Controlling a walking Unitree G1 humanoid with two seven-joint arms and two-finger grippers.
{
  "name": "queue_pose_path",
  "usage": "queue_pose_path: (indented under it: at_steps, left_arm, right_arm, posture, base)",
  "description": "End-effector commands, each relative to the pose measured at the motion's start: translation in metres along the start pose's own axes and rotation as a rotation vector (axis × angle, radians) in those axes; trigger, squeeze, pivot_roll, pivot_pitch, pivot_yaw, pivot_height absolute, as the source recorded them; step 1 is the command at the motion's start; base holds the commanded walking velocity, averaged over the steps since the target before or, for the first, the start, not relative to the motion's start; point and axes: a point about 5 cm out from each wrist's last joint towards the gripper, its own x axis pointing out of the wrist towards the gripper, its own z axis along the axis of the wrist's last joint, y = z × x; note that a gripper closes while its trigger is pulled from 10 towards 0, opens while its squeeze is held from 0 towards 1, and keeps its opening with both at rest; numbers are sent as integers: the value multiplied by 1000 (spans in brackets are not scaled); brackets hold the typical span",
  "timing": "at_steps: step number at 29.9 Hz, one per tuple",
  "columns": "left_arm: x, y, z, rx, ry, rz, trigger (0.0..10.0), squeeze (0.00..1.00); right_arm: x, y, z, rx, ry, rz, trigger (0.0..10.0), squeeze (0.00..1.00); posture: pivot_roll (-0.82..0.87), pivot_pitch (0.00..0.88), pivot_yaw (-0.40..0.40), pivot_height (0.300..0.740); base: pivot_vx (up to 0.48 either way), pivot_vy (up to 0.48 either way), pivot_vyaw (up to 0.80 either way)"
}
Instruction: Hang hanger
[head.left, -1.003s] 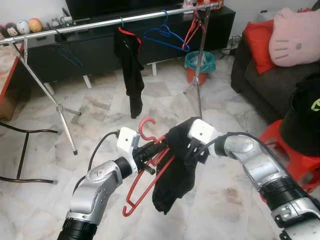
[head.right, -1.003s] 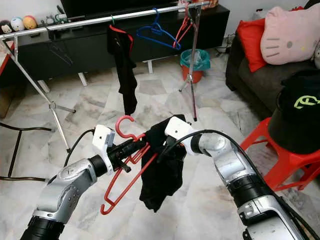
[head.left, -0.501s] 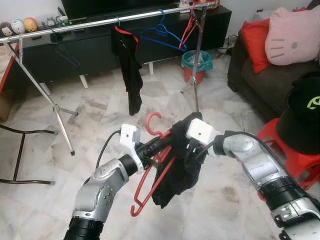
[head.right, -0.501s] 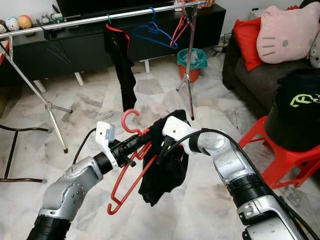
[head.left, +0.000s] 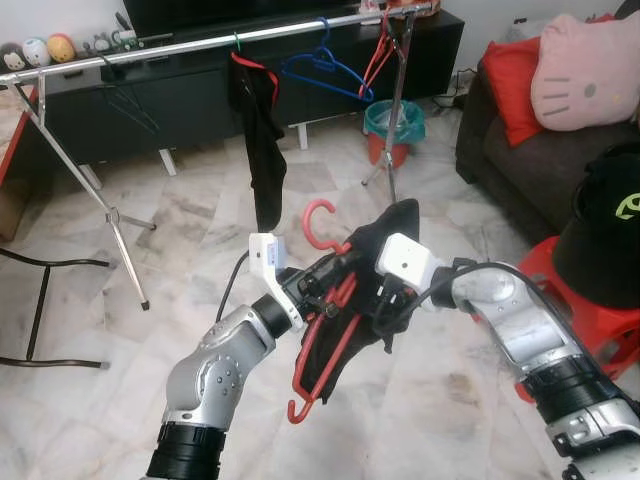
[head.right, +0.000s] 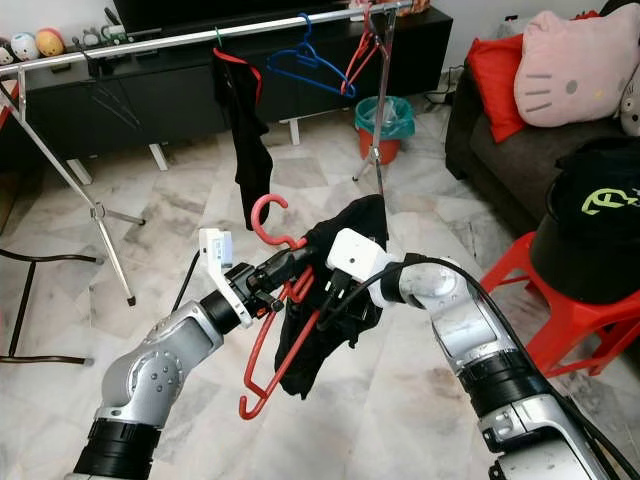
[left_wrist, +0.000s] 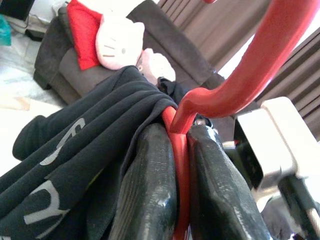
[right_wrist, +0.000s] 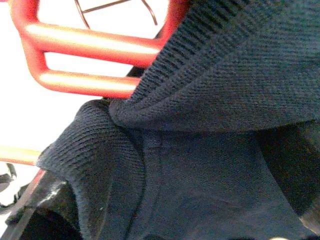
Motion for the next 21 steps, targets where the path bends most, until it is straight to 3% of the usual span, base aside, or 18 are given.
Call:
queue_pose_path:
  at_steps: [1,7,13,16,21]
  left_arm:
    - [26,-36,29,11,-134,-211,10000,0]
    - [33,-45,23,-11,-133,-237,10000,0]
    - [32,-43,18,10,-115,-217,10000,0]
    - [32,-42,19,16,-120,-204,10000,0]
    - [30,-40,18,24,-122,-186,10000,0]
  right_arm:
    - [13,25,-2,2,-14,146,10000,0]
    - [9,33,5,37,-110,219,10000,0]
    - [6,37,5,32,-123,246,10000,0]
    - [6,33,4,30,-122,210,10000,0]
    - [7,5,-1,22,-47,-44,10000,0]
  posture:
    - [-42,68,27,740]
    - [-45,56,19,740]
    - [-46,55,19,740]
    - [-46,52,19,740]
    - [-47,47,18,740]
  base:
    - [0,0,0]
    - [0,0,0]
    - [0,0,0]
    - [0,0,0]
    - [0,0,0]
